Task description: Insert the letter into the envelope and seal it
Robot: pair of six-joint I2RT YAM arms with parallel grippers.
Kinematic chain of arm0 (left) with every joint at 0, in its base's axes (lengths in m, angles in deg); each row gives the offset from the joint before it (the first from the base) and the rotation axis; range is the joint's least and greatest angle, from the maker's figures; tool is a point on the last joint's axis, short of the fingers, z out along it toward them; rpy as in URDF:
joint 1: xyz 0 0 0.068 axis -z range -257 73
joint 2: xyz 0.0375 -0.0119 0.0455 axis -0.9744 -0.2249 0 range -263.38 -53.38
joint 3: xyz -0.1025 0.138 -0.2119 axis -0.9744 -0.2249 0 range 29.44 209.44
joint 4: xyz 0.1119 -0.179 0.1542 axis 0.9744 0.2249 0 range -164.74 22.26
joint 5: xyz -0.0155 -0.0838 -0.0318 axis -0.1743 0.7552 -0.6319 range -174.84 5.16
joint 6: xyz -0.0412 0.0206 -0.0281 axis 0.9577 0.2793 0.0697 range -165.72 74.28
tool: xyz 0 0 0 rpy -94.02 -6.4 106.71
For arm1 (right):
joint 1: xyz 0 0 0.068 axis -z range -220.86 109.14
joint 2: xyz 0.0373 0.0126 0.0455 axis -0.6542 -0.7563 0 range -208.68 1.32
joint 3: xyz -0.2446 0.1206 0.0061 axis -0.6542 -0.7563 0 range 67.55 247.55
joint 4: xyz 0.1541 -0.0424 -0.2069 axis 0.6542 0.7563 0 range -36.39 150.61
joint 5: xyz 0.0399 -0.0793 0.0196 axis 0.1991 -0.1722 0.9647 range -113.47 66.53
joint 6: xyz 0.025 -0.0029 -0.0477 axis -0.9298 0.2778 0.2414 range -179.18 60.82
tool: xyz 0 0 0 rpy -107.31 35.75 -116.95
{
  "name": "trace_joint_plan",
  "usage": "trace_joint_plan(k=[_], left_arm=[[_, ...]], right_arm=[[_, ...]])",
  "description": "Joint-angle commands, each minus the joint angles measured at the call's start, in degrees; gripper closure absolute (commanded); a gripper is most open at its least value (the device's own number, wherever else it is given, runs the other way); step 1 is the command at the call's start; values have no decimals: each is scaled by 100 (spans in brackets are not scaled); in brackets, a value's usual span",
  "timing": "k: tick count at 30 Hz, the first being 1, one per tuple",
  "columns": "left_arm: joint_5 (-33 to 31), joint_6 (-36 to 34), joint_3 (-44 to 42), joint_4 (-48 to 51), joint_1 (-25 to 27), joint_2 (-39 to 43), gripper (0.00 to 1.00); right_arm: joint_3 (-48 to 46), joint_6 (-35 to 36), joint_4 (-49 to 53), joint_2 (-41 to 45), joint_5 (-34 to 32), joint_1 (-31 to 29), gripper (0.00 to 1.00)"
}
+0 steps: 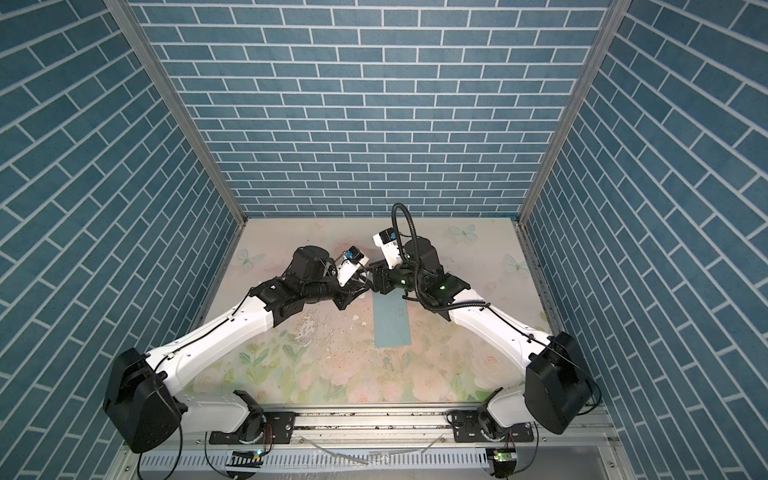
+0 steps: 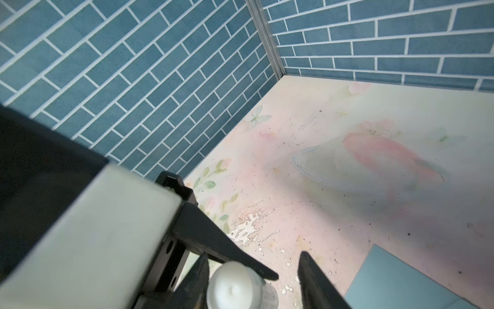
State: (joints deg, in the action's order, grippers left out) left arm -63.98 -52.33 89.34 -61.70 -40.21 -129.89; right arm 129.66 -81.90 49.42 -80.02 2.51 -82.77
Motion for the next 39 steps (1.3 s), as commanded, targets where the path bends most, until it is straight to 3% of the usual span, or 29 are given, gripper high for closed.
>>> trace_joint_plan(k=[1,8,15,21,29,33,39], left_arm=[[59,63,79,-46,29,-16,100],[-141,168,167,64,29,-39,100],[-210,291,197,34,29,-50,100],[-209,332,162,-37,29,-55,100],[-156,328,-78,-291,29,-8,57],[-102,327,-247,-513,29,24,52],[-103,310,-356,-675,29,9,54]], right_arm=[[354,-64,65,-117,214,-54,53],[348,-228,192,-209,344,-63,68],[330,-501,37,-259,435,-63,90],[286,-697,-166,-242,427,-62,98],[199,-742,-226,41,60,-2,100],[158,-820,-249,135,-27,36,100],[69,-918,-386,201,12,56,100]])
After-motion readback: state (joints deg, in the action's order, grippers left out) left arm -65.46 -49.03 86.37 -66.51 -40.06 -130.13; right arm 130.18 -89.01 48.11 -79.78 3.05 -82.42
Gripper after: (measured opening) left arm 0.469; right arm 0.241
